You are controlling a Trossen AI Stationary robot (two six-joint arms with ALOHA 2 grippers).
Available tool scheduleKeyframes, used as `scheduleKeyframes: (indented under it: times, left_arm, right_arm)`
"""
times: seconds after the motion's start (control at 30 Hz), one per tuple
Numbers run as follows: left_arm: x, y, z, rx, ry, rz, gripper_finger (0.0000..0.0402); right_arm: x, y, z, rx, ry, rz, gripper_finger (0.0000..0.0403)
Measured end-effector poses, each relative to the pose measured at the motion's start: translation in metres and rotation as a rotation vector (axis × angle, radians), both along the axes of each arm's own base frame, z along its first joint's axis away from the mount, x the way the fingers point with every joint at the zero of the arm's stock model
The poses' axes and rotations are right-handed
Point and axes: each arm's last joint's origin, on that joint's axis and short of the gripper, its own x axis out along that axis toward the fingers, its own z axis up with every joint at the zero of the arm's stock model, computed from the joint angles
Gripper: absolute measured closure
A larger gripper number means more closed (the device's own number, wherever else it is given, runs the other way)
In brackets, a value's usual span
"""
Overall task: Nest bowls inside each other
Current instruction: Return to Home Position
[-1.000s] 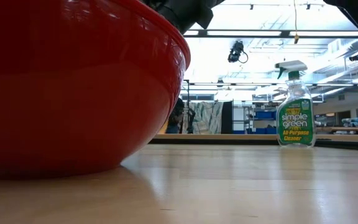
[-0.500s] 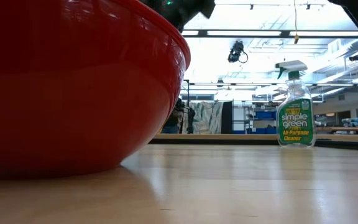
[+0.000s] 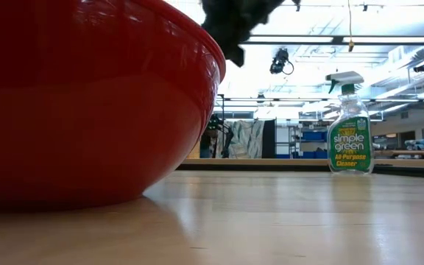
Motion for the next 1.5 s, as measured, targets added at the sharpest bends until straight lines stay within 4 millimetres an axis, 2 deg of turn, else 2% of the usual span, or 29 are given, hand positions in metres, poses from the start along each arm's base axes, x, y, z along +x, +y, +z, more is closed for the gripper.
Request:
scheduleKeyframes:
  times: [0.2, 0.33, 0.53, 0.77, 0.9, 1.0, 1.23, 1.43, 1.5]
  left_arm:
    - [-0.023, 0.011, -0.019, -0.103, -0.138, 0.076, 0.0139]
    - [-0.034, 0.017, -0.021, -0.134, -0.269, 0.134, 0.0139]
    - [-0.045, 0.023, -0.029, -0.125, -0.380, 0.214, 0.0139]
    - [-0.050, 0.026, -0.059, -0.207, -0.466, 0.267, 0.0139]
    - [-0.049, 0.027, -0.070, -0.236, -0.495, 0.303, 0.0153]
    - [-0.045, 0.025, -0.076, -0.237, -0.486, 0.311, 0.0171]
    - [-0.033, 0.021, -0.105, -0.283, -0.475, 0.338, 0.0215]
    - [-0.019, 0.015, -0.140, -0.385, -0.538, 0.338, 0.0236]
    - [-0.016, 0.013, -0.142, -0.405, -0.569, 0.322, 0.0241]
  right_arm:
    - [-0.053, -0.006, 0.003, 0.058, -0.161, -0.219, 0.0242]
    - [-0.090, -0.008, 0.007, 0.099, -0.307, -0.331, 0.0242]
    - [-0.141, -0.004, 0.000, 0.163, -0.493, -0.480, 0.0242]
    - [-0.189, -0.002, -0.027, 0.240, -0.648, -0.573, 0.0242]
    - [-0.217, -0.005, -0.041, 0.276, -0.692, -0.618, 0.0244]
    - [-0.234, -0.005, -0.050, 0.316, -0.735, -0.629, 0.0246]
    - [-0.263, -0.007, -0.073, 0.415, -0.853, -0.642, 0.0258]
    - [-0.274, -0.008, -0.095, 0.470, -0.900, -0.665, 0.0271]
    - [-0.276, -0.008, -0.103, 0.491, -0.899, -0.675, 0.0274]
